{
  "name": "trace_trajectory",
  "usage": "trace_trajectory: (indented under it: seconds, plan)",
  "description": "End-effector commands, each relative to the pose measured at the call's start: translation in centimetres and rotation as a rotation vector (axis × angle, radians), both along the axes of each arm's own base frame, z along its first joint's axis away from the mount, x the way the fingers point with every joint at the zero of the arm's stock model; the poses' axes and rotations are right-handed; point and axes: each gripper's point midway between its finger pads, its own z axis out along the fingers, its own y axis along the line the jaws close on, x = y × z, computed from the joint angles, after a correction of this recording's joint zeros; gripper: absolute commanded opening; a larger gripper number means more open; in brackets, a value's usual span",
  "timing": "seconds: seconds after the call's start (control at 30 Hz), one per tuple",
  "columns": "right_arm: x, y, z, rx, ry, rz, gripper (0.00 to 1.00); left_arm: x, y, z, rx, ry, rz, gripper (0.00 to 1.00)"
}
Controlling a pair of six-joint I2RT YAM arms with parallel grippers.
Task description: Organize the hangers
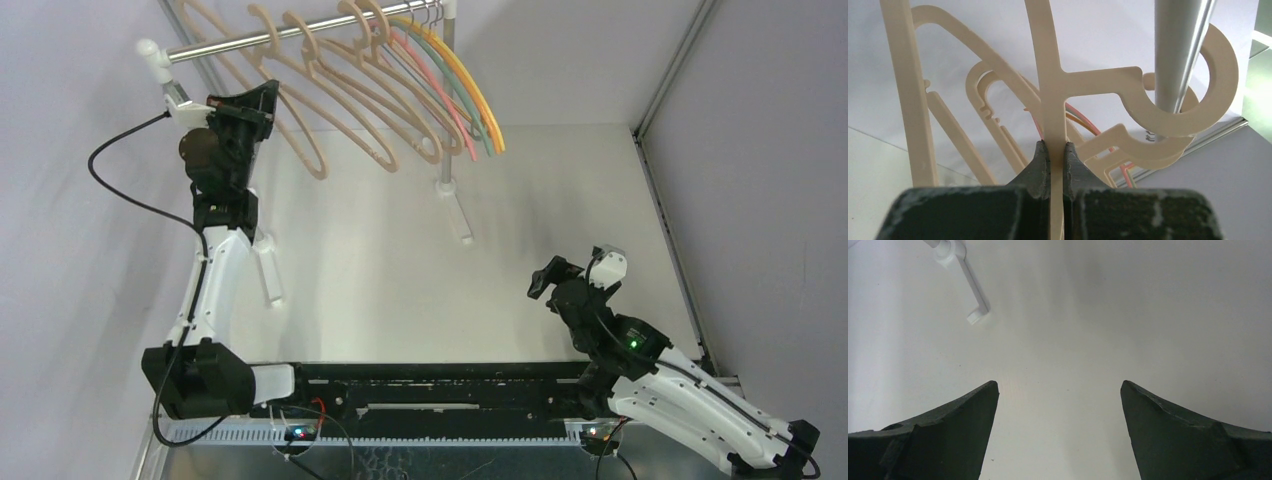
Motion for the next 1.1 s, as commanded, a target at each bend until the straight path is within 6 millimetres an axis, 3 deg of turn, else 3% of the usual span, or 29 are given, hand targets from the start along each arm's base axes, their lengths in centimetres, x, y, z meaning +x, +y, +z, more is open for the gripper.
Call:
trace_trajectory:
  seconds: [0.0, 0.37, 0.53, 0.73, 0.8, 0.93, 1.07]
  plan:
    - [0.3, -0.1, 1.2, 0.032, -0.018, -0.029, 1.00, -0.5, 0.6, 4.4, -0.037, -0.121, 0.009, 0.00]
    - [0.1, -0.3, 0.3, 0.017, 0.012, -0.049, 1.00, 1.7, 2.3, -1.5, -0.054, 0.011, 0.088, 0.02]
    - [0.0, -0.3, 0.0, 0.019, 0.019, -0.050, 1.00, 1.8, 2.7, -3.4, -0.004, 0.052, 0.115, 0.21]
    - [-0.1, -0.5, -0.5, 0.015, 0.022, -0.056, 1.00, 0.7, 1.4, -4.3, 0.146, 0.039, 0.067, 0.46]
    - [0.0, -0.5, -0.5, 0.016, 0.020, -0.056, 1.00, 0.2, 0.8, -4.3, 0.211, 0.036, 0.043, 0.58]
    - [0.0, -0.3, -0.6, 0.018, 0.016, -0.049, 1.00, -1.3, 0.5, -4.9, 0.290, 0.043, 0.040, 0.65]
    - [0.3, 0.0, -0.3, 0.006, 0.001, -0.026, 1.00, -3.4, 0.5, -5.5, 0.349, 0.057, 0.053, 0.90]
